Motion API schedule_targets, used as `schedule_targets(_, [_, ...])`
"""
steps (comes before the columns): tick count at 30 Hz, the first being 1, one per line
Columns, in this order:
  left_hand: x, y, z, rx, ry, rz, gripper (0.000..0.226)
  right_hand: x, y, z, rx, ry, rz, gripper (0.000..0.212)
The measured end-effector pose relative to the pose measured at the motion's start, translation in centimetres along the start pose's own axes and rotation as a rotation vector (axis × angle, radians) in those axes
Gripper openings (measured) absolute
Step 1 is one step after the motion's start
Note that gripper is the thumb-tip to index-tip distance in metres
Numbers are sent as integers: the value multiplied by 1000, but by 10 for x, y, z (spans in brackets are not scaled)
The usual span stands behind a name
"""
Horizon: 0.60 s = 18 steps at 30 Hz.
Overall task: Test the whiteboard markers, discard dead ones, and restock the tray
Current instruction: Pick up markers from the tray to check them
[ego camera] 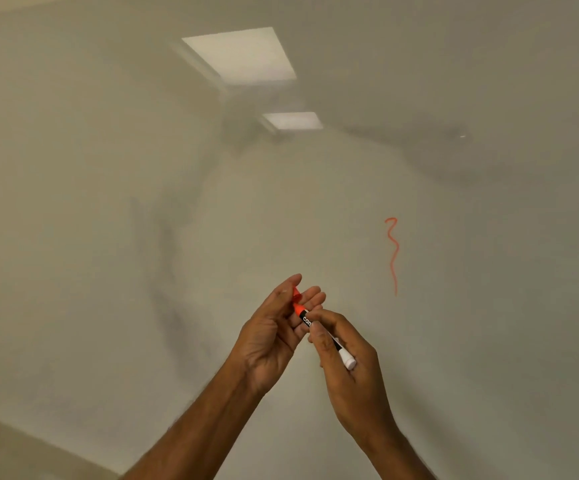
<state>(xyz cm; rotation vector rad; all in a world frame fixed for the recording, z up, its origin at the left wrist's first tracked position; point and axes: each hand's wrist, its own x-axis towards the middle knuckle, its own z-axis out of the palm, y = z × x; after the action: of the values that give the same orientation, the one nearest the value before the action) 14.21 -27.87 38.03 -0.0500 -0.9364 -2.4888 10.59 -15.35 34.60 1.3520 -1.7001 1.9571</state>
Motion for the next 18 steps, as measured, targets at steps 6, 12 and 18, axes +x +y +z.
schedule_targets(6, [-17,5,-20,-23,100,62,30,-13,8,19,39,-17,-17,17])
schedule_targets(12, [-30,48,-61,12,181,116,29,-19,8,72,41,-33,-45,16])
schedule_targets(18, [-46,108,-116,152,169,149,26,-17,8,156,68,-21,-27,18])
